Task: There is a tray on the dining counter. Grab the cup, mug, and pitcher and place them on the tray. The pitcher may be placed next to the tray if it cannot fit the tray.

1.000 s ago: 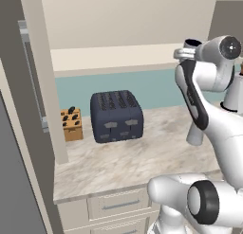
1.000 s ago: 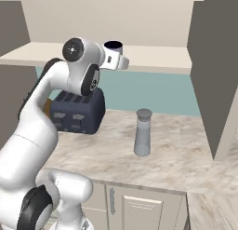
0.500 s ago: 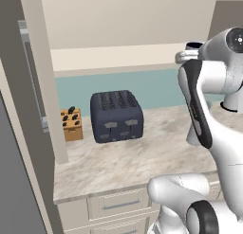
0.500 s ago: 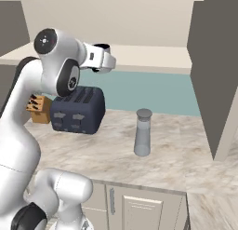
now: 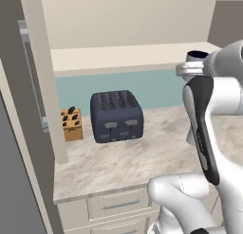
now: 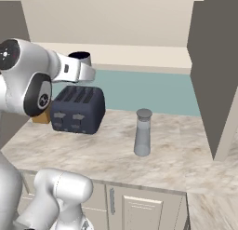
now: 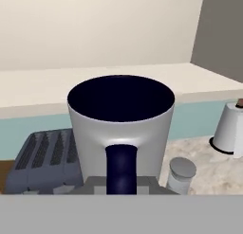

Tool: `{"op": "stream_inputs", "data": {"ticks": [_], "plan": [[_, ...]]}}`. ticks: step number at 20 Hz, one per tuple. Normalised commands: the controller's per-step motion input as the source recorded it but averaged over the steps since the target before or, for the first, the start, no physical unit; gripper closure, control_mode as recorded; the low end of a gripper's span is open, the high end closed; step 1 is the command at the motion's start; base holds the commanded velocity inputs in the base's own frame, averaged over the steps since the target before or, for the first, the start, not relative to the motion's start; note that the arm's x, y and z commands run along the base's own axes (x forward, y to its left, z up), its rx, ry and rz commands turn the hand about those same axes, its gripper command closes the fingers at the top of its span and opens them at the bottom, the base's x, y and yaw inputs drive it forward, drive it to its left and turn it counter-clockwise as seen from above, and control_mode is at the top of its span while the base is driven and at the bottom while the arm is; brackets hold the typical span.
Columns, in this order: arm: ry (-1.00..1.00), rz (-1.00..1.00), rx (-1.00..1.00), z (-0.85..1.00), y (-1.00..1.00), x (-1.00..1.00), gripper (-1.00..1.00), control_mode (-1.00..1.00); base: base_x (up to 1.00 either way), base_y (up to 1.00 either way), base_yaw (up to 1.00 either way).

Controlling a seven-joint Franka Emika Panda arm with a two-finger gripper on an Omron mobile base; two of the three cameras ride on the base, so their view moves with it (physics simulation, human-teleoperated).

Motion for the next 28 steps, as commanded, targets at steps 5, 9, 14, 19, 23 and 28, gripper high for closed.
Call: {"op": "stream_inputs", "data": {"ticks": [5, 9, 14, 19, 23, 28], "plan": [[0.00, 0.07, 0.04, 0.00, 0.01, -0.55, 1.00, -1.00, 0.00, 0.00, 0.00], [0.00, 0.04, 0.00, 0.00, 0.06, -0.46, 1.00, -1.00, 0.00, 0.00, 0.00], [0.00, 0.00, 0.00, 0.00, 0.05, -0.44, 1.00, -1.00, 0.00, 0.00, 0.00], [0.00, -0.01, 0.00, 0.00, 0.00, -0.43, 1.00, -1.00, 0.00, 0.00, 0.00], [0.00, -0.07, 0.00, 0.00, 0.00, -0.29, 1.00, -1.00, 0.00, 0.00, 0.00], [0.00, -0.04, 0.00, 0.00, -0.01, -0.19, 1.00, -1.00, 0.00, 0.00, 0.00]]}}
